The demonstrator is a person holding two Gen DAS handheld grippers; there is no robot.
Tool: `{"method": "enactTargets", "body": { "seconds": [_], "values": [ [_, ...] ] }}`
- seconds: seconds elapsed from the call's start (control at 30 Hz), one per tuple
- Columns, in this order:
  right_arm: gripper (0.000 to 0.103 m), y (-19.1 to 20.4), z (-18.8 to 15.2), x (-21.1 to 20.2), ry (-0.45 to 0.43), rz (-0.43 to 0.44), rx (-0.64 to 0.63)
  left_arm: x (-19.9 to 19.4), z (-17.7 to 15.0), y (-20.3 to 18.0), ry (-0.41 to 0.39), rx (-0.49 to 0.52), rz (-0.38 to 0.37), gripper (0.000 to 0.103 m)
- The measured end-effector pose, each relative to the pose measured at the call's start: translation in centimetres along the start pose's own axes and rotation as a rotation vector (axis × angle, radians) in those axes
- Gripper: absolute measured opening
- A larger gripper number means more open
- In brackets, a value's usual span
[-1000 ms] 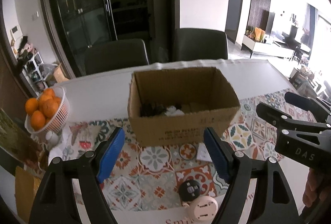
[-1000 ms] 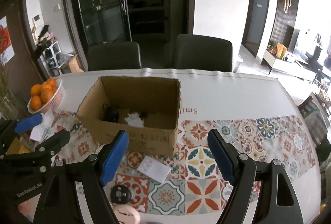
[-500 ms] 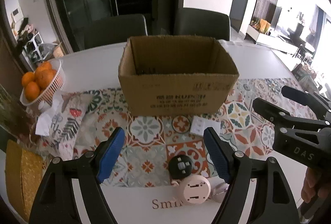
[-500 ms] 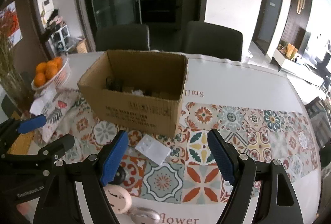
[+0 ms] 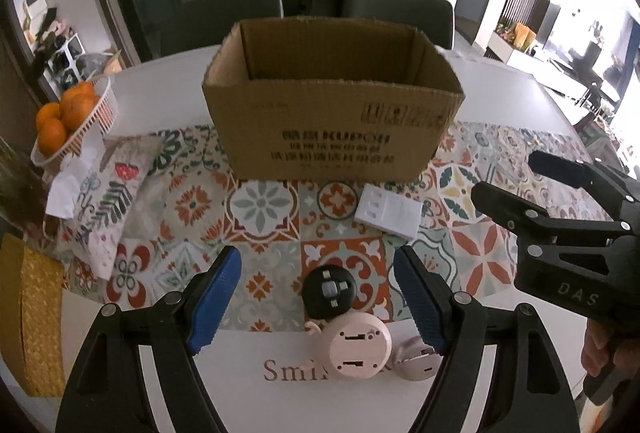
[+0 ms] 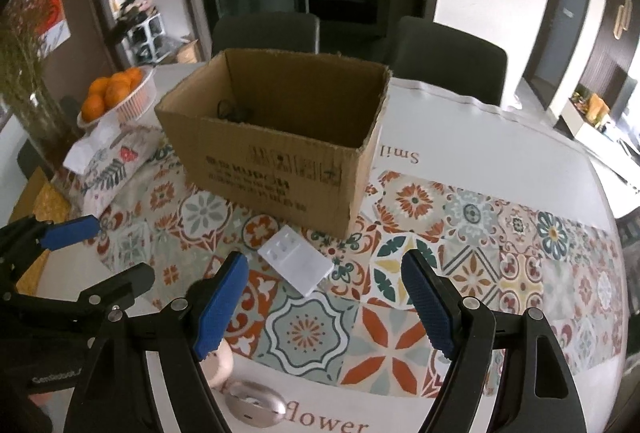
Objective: Organize rigid objects
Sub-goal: 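Withdraw both tools from the box toward the remaining items, then grasp the white USB hub with right tool while left grasps black puck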
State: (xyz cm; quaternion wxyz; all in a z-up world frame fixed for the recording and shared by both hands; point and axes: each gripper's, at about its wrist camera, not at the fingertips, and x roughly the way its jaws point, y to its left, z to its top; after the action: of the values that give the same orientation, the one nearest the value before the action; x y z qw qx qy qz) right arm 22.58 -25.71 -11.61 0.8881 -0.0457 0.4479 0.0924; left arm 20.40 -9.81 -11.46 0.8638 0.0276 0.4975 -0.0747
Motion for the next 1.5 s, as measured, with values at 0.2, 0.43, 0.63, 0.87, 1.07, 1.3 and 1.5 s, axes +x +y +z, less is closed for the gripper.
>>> {"method": "enactTargets", "body": {
  "seconds": [0.2, 0.43, 0.63, 0.87, 1.07, 1.3, 1.5],
  "values": [
    [0.08, -0.2, -0.5, 1.6, 0.032, 0.038, -0.039, 1.6, -0.7, -0.5, 0.048, -0.014, 0.007, 0.078],
    [0.08, -0.1, -1.1, 3.7, 0.072, 0.092, -0.083, 3.4, -1.5, -0.8, 0.109, -0.035, 0.001, 0.078],
    [0.08, 0.0, -1.6, 5.6, 0.102, 0.113, -0.121, 5.2, -2.2, -0.9, 0.16, -0.047, 0.007, 0.078],
    [0.08, 0.2, -1.7, 7.7, 0.122, 0.145, -0.172, 7.2, -2.6, -0.9, 0.2, -0.053, 0.013, 0.078],
    [0.08, 0.2, -1.6, 9.9, 0.161, 0.166, -0.211, 8.9, -2.9, -0.8, 0.234, -0.063, 0.015, 0.078],
    [0.08, 0.6, -1.8, 12.0, 0.187, 0.184, -0.267, 10.5, -2.9, -0.9, 0.26, -0.057, 0.025, 0.078],
    [0.08, 0.9, -1.8, 13.5, 0.206, 0.21, -0.3, 11.7, -3.1, -0.8, 0.288, -0.071, 0.016, 0.077]
  ]
}}
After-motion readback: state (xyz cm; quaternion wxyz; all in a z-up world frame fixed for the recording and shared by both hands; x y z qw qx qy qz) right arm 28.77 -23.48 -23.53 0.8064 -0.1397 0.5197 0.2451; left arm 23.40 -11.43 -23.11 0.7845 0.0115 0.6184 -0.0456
